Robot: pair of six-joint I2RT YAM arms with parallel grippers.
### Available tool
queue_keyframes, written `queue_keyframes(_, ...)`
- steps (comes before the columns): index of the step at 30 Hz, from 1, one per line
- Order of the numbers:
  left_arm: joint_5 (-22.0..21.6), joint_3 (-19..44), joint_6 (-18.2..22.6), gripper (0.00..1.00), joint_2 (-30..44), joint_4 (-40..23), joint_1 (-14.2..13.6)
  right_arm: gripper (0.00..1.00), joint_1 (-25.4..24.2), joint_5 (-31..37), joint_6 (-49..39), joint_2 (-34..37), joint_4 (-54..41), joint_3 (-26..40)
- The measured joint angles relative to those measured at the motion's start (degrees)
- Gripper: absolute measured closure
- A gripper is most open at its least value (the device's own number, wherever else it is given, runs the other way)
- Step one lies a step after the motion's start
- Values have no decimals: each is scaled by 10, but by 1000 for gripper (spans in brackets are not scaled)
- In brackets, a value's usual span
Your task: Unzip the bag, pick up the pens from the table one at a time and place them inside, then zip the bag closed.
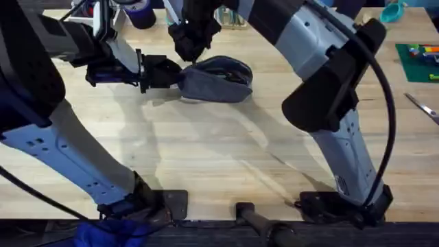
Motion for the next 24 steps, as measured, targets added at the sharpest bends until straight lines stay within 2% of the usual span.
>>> queue_keyframes(9, 1, 0, 0, 957, 0, 3, 0, 973, 1, 0, -2, 0, 32, 0)
queue_keyframes(24, 0, 0, 0, 957, 0, 2, 0, 973, -1, 0, -9, 0, 24, 0)
